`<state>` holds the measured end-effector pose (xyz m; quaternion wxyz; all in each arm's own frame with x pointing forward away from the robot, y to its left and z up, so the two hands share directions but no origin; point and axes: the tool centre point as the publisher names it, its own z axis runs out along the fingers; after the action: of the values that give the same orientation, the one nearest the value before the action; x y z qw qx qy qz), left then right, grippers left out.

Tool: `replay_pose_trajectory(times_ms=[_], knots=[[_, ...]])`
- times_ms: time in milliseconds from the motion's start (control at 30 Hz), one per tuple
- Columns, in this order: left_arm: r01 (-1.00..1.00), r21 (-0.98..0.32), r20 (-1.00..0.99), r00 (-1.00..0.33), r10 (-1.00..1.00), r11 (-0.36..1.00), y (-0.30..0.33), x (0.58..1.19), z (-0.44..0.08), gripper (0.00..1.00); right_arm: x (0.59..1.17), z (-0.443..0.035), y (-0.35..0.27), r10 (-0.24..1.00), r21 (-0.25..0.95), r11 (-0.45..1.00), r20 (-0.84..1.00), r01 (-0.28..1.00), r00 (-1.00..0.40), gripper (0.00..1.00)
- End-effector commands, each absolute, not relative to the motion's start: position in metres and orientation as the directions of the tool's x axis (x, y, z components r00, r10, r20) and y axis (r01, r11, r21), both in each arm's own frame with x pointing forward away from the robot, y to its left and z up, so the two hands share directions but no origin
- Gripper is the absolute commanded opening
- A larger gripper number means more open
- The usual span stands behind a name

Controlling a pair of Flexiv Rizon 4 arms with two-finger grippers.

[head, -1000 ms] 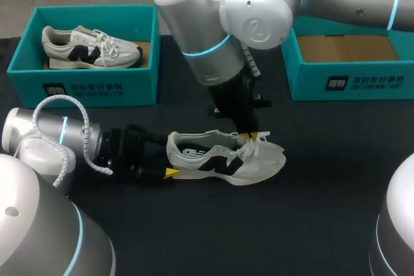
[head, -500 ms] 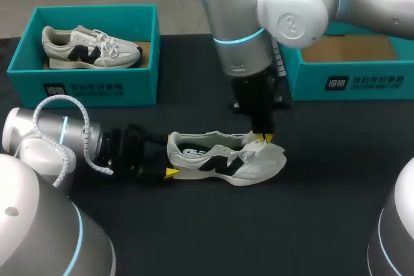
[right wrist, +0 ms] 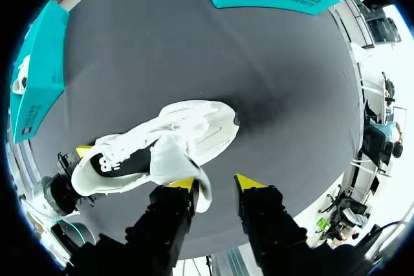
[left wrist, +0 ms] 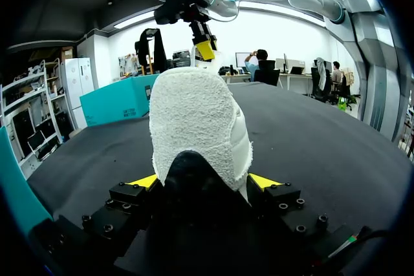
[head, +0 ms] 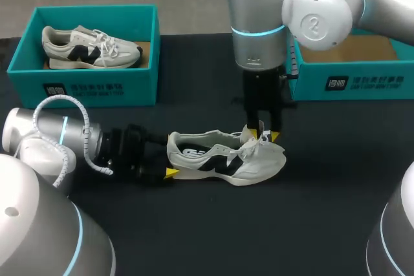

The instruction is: Take the shoe out of the shoebox, open the shoe tongue, remove and reinsert the insole, then place the shoe into the shoebox

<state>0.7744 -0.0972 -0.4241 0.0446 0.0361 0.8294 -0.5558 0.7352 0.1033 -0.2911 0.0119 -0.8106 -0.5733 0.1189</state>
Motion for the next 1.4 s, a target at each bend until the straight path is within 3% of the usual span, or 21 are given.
replay_pose_trajectory(times_ms=[33,200,433,533,633,667,700,1200,1267,1400], knots=[[0.11,-0.917,-0.115,-0.993,0.01,0.383,-0.097,0.774,-0.426,0.0,0.741,-0.264,0.119,0.984,-0.194,0.029,-0.166,0.981,-0.062,1.0],[0.11,-0.917,-0.115,-0.993,0.01,0.383,-0.097,0.774,-0.426,0.0,0.746,-0.238,0.144,0.824,-0.243,0.507,-0.143,0.827,-0.548,1.0],[0.11,-0.917,-0.115,-0.993,0.01,0.383,-0.097,0.774,-0.426,0.0,0.755,-0.224,0.163,0.485,-0.185,0.849,-0.097,0.495,-0.869,1.0],[0.11,-0.917,-0.115,-0.993,0.01,0.383,-0.097,0.774,-0.426,0.0,0.751,-0.219,0.179,0.22,-0.16,0.956,-0.156,0.245,-0.963,1.0],[0.11,-0.917,-0.115,-0.993,0.01,0.383,-0.097,0.774,-0.426,0.0,0.736,-0.217,0.19,-0.058,-0.202,0.979,-0.276,-0.001,-0.959,1.0],[0.11,-0.917,-0.115,-0.993,0.01,0.383,-0.097,0.774,-0.426,0.0,0.736,-0.215,0.187,-0.049,-0.203,0.979,-0.282,0.009,-0.958,1.0],[0.11,-0.917,-0.115,-0.993,0.01,0.383,-0.097,0.774,-0.426,0.0,0.744,-0.213,0.179,0.097,-0.197,0.969,-0.245,0.148,-0.965,1.0],[0.11,-0.917,-0.115,-0.993,0.01,0.383,-0.097,0.774,-0.426,0.0,0.744,-0.213,0.179,0.097,-0.197,0.969,-0.245,0.148,-0.965,1.0],[0.11,-0.917,-0.115,-0.993,0.01,0.383,-0.097,0.774,-0.426,0.0,0.753,-0.216,0.188,-0.105,-0.151,0.986,-0.271,-0.066,-0.957,1.0],[0.11,-0.917,-0.115,-0.993,0.01,0.383,-0.097,0.774,-0.426,0.0,0.763,-0.226,0.203,-0.269,0.005,0.961,-0.245,-0.278,-0.932,1.0]])
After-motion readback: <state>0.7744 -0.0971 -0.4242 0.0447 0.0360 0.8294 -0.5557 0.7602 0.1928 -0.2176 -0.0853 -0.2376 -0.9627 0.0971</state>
